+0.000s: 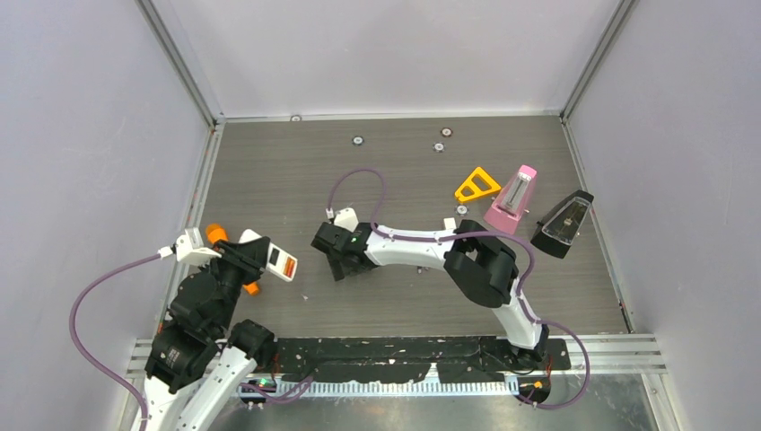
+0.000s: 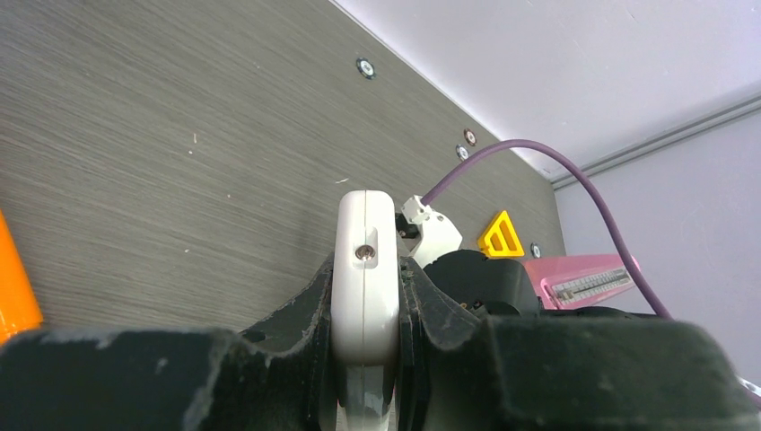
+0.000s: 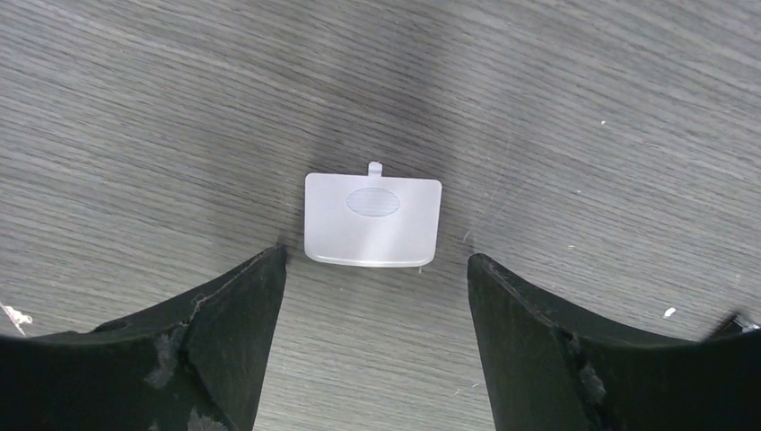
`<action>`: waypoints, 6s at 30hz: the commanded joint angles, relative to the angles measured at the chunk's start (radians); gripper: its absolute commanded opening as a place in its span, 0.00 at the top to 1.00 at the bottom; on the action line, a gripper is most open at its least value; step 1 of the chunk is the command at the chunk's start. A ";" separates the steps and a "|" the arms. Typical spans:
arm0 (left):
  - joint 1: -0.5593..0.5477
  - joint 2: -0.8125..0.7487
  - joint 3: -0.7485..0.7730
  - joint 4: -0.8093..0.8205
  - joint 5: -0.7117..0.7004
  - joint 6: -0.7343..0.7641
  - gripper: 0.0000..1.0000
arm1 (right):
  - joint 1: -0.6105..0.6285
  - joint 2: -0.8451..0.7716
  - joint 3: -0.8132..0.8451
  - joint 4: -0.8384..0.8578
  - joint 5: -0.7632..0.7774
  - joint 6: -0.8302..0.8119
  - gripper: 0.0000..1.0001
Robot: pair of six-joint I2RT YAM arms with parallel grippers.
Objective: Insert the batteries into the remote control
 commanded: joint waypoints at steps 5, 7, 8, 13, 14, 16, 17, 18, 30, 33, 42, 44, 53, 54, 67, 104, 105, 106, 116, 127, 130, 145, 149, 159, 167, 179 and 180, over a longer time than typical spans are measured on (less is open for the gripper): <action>0.006 -0.015 0.023 0.026 -0.029 0.009 1.00 | -0.016 0.013 0.021 0.026 -0.024 0.010 0.29; 0.006 -0.015 0.023 0.027 -0.031 0.009 1.00 | -0.020 0.017 0.018 0.030 -0.034 0.008 0.33; 0.006 -0.015 0.022 0.026 -0.031 0.009 1.00 | -0.024 0.020 0.017 0.031 -0.044 0.006 0.34; 0.006 -0.016 0.023 0.024 -0.031 0.010 1.00 | -0.032 0.018 -0.001 0.044 -0.065 0.004 0.36; 0.006 -0.017 0.022 0.024 -0.031 0.011 1.00 | -0.036 0.018 -0.002 0.046 -0.069 0.004 0.36; 0.006 -0.019 0.023 0.023 -0.031 0.010 1.00 | -0.041 0.018 -0.010 0.050 -0.080 0.004 0.35; 0.006 -0.018 0.023 0.021 -0.031 0.010 1.00 | -0.044 0.017 -0.015 0.052 -0.086 0.002 0.35; 0.006 -0.019 0.024 0.021 -0.031 0.010 1.00 | -0.047 0.017 -0.017 0.056 -0.089 0.001 0.34; 0.006 -0.022 0.020 0.022 -0.027 0.006 1.00 | -0.053 0.011 -0.026 0.036 -0.085 -0.031 0.53; 0.006 -0.020 0.014 0.023 -0.020 0.006 1.00 | -0.051 -0.010 -0.029 0.045 -0.070 -0.053 0.56; 0.006 0.024 -0.036 0.075 0.107 -0.008 1.00 | -0.044 -0.351 -0.302 0.254 -0.073 -0.266 0.60; 0.006 0.043 -0.050 0.115 0.155 -0.008 1.00 | -0.044 -0.454 -0.392 0.316 -0.101 -0.324 0.60; 0.006 0.264 -0.100 0.360 0.498 0.015 1.00 | -0.009 -0.849 -0.623 0.416 -0.282 -0.539 0.60; 0.006 0.293 -0.110 0.407 0.546 0.016 1.00 | 0.001 -0.875 -0.631 0.422 -0.284 -0.555 0.60; -0.071 0.305 -0.311 0.880 0.568 -0.046 1.00 | 0.213 -0.960 -0.589 0.427 -0.072 -0.577 0.58; -0.080 0.092 -0.394 0.845 0.451 -0.022 1.00 | 0.293 -0.710 -0.397 0.379 0.150 -0.509 0.61; -0.080 0.093 -0.392 0.845 0.453 -0.022 1.00 | 0.293 -0.709 -0.396 0.379 0.152 -0.513 0.61; -0.080 0.095 -0.391 0.847 0.455 -0.020 1.00 | 0.293 -0.708 -0.394 0.381 0.152 -0.521 0.61; -0.080 0.097 -0.382 0.851 0.477 -0.009 1.00 | 0.293 -0.675 -0.372 0.370 0.127 -0.530 0.61; -0.080 0.089 -0.378 0.852 0.512 0.001 1.00 | 0.287 -0.667 -0.370 0.370 0.111 -0.515 0.61; -0.080 0.083 -0.376 0.842 0.515 0.009 1.00 | 0.279 -0.668 -0.371 0.367 0.119 -0.508 0.61; -0.080 0.074 -0.364 0.819 0.517 0.024 1.00 | 0.263 -0.651 -0.369 0.366 0.111 -0.496 0.61; -0.080 0.072 -0.366 0.822 0.517 0.023 1.00 | 0.259 -0.646 -0.367 0.366 0.092 -0.495 0.61; -0.079 0.078 -0.368 0.843 0.539 0.009 1.00 | 0.256 -0.629 -0.340 0.369 0.076 -0.503 0.62; -0.079 0.078 -0.373 0.857 0.548 -0.001 1.00 | 0.242 -0.625 -0.325 0.367 0.062 -0.480 0.61; -0.080 0.080 -0.373 0.862 0.543 -0.032 1.00 | 0.224 -0.625 -0.309 0.378 0.039 -0.463 0.61; -0.080 0.080 -0.373 0.862 0.541 -0.032 1.00 | 0.223 -0.627 -0.309 0.380 0.029 -0.463 0.61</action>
